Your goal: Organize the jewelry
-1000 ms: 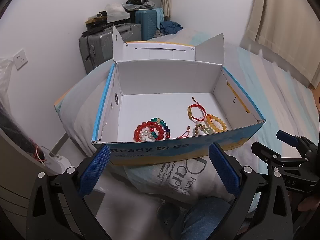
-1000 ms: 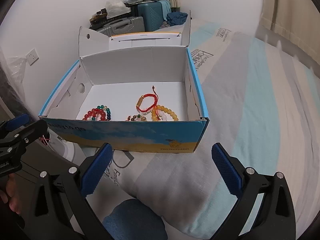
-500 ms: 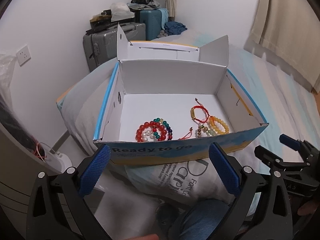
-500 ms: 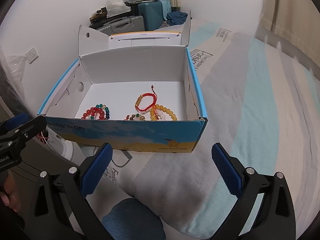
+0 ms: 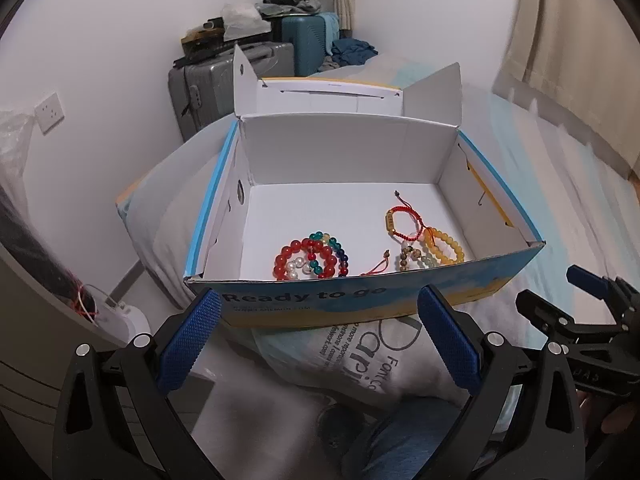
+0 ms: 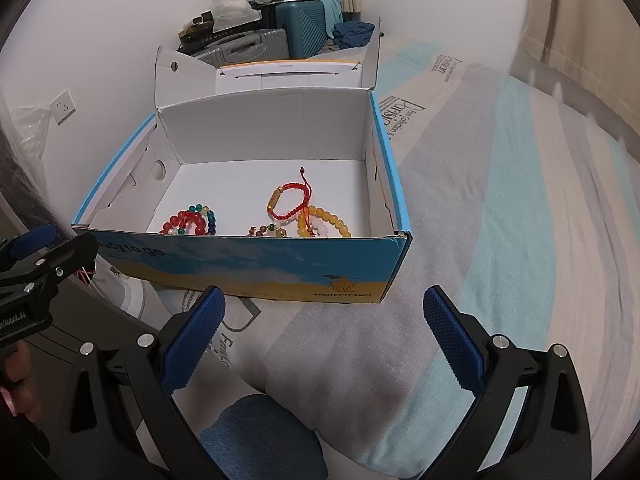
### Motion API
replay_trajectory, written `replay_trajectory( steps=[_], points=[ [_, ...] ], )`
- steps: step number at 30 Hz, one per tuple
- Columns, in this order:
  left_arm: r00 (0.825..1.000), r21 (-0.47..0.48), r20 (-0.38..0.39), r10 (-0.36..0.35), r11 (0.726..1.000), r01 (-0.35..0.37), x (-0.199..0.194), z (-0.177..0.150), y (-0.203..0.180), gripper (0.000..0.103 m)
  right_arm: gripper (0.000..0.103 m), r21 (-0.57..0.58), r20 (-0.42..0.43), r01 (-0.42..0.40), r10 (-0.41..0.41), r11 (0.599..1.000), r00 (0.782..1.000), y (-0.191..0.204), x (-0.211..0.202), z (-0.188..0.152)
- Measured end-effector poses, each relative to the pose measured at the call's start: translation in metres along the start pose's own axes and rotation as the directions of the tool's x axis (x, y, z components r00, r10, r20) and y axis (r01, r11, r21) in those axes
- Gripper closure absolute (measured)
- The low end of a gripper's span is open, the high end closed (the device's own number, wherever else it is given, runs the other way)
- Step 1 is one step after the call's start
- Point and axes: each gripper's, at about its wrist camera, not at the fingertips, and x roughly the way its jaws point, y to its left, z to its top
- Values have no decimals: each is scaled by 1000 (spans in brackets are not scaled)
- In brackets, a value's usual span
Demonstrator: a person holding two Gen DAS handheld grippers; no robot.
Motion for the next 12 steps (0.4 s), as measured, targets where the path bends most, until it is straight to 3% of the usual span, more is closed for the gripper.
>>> replay_trajectory(
  steps=[12],
  points=[
    [1000, 22, 13, 10, 1000, -10, -3, 4, -5, 6, 8, 0, -5, -2, 2, 1000, 1000, -1, 1, -1]
  ],
)
